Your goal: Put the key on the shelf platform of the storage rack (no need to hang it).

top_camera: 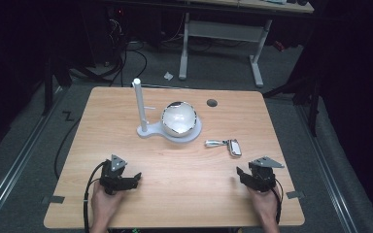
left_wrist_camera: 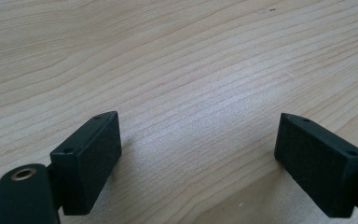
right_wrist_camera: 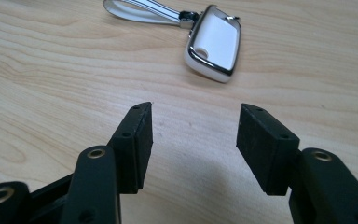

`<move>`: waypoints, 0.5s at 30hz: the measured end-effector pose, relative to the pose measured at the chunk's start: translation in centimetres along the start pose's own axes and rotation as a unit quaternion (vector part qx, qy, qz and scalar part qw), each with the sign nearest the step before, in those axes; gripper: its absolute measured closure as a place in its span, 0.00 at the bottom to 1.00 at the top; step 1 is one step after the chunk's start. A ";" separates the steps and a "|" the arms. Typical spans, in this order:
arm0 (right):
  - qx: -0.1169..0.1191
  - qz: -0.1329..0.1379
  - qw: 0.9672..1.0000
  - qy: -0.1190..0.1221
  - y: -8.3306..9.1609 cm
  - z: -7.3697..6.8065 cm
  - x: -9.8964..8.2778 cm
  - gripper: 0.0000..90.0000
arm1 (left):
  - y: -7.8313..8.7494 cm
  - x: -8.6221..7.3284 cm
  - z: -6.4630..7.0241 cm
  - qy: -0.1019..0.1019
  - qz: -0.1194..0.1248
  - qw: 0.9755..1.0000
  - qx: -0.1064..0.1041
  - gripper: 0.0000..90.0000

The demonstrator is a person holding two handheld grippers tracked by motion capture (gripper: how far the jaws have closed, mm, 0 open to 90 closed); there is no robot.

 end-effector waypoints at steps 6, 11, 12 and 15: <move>0.002 0.003 1.000 0.011 -0.1 -0.3 1.2 0.50 | 0.0 0.0 0.0 0.000 0.000 1.000 0.000 0.17; 0.003 -0.002 1.000 0.014 -0.5 -0.5 2.1 0.48 | 0.0 0.0 0.0 0.000 0.000 1.000 0.000 0.17; 0.003 -0.005 1.000 0.016 -0.8 -0.5 2.5 0.48 | 0.0 0.0 0.0 0.000 0.000 1.000 0.000 0.17; 0.008 -0.007 1.000 0.015 -1.2 -0.6 3.0 0.47 | 0.0 0.0 0.0 0.000 0.000 1.000 0.000 0.17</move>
Point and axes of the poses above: each handheld gripper's, and its own axes: y roughly backward along the jaws, x roughly out of its top, z roughly to its right, the point moved 9 cm from there along -y, roughly forward along the jaws, and after that the axes turned 12 degrees about -z, right-handed, at the moved point
